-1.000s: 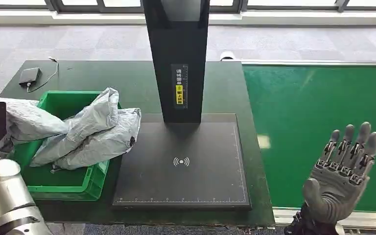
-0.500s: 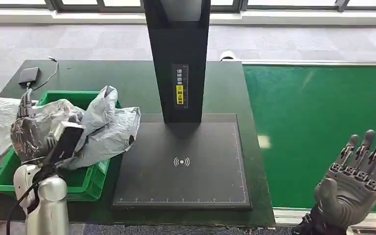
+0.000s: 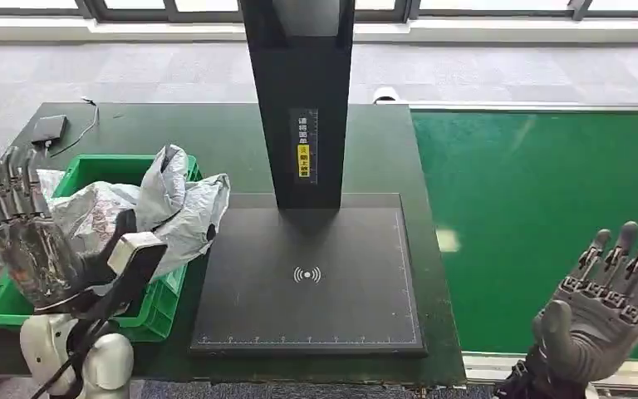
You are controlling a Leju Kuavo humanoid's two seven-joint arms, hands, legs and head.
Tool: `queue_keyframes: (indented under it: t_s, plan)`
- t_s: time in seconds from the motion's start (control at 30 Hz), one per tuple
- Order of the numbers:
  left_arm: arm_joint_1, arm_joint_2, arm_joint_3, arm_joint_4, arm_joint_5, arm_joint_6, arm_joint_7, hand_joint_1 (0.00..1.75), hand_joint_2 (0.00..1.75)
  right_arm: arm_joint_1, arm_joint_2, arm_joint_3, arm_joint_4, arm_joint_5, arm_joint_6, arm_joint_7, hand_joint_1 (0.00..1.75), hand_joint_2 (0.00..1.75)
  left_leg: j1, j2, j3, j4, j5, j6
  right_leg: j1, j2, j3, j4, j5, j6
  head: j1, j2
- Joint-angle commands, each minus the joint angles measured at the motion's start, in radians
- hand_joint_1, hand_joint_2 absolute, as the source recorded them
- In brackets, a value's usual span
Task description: Moved the parcel from conveyor to table for the left to box.
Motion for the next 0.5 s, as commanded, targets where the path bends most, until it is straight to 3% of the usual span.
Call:
queue_keyframes:
  t_s: [0.03, 0.2, 0.3, 0.37, 0.47, 0.5]
  plan:
    - [0.047, -0.019, 0.013, -0.067, 0.023, 0.021, -0.009, 0.00, 0.00, -0.086, 0.032, -0.019, 0.081, 0.000, 0.004, 0.005, 0.00, 1.75, 0.000, 0.004, 0.003, -0.002, -0.001, 0.000, 0.000, 0.004, 0.001, -0.002, 0.001, -0.001, 0.000, 0.000]
    - [0.098, -0.012, -0.027, -0.121, 0.211, 0.017, -0.099, 0.00, 0.00, -0.089, 0.032, -0.022, 0.092, 0.003, 0.028, 0.004, 0.00, 1.75, 0.000, 0.003, 0.002, -0.001, 0.000, 0.000, 0.000, 0.002, 0.001, -0.001, 0.000, 0.000, 0.000, 0.000]
    - [0.162, -0.007, -0.082, -0.166, 0.549, -0.204, -0.236, 0.00, 0.00, -0.090, 0.032, -0.024, 0.098, 0.014, 0.049, -0.001, 0.00, 1.75, 0.001, 0.004, 0.002, -0.001, -0.001, 0.000, 0.001, 0.002, 0.002, -0.002, 0.000, 0.000, 0.000, 0.000]
    - [0.200, -0.030, -0.101, -0.112, 0.824, -0.465, -0.309, 0.00, 0.00, -0.096, 0.032, -0.018, 0.108, 0.031, 0.070, -0.004, 0.00, 1.75, 0.000, 0.003, 0.002, -0.001, -0.001, 0.000, 0.000, 0.002, 0.002, -0.002, 0.000, 0.000, 0.000, 0.000]
    - [0.181, -0.044, -0.129, 0.068, 0.950, -0.567, -0.382, 0.00, 0.00, -0.111, 0.032, -0.015, 0.123, 0.046, 0.081, -0.006, 0.00, 1.75, -0.001, 0.001, 0.004, -0.003, 0.000, 0.001, -0.001, -0.001, 0.004, -0.003, 0.000, 0.000, 0.000, 0.000]
    - [0.167, -0.042, -0.151, 0.132, 0.952, -0.572, -0.398, 0.00, 0.00, -0.112, 0.032, -0.011, 0.120, 0.052, 0.087, -0.006, 0.00, 0.00, -0.001, -0.001, 0.004, -0.002, 0.000, 0.001, -0.001, -0.002, 0.004, -0.003, -0.001, 0.000, 0.000, 0.000]
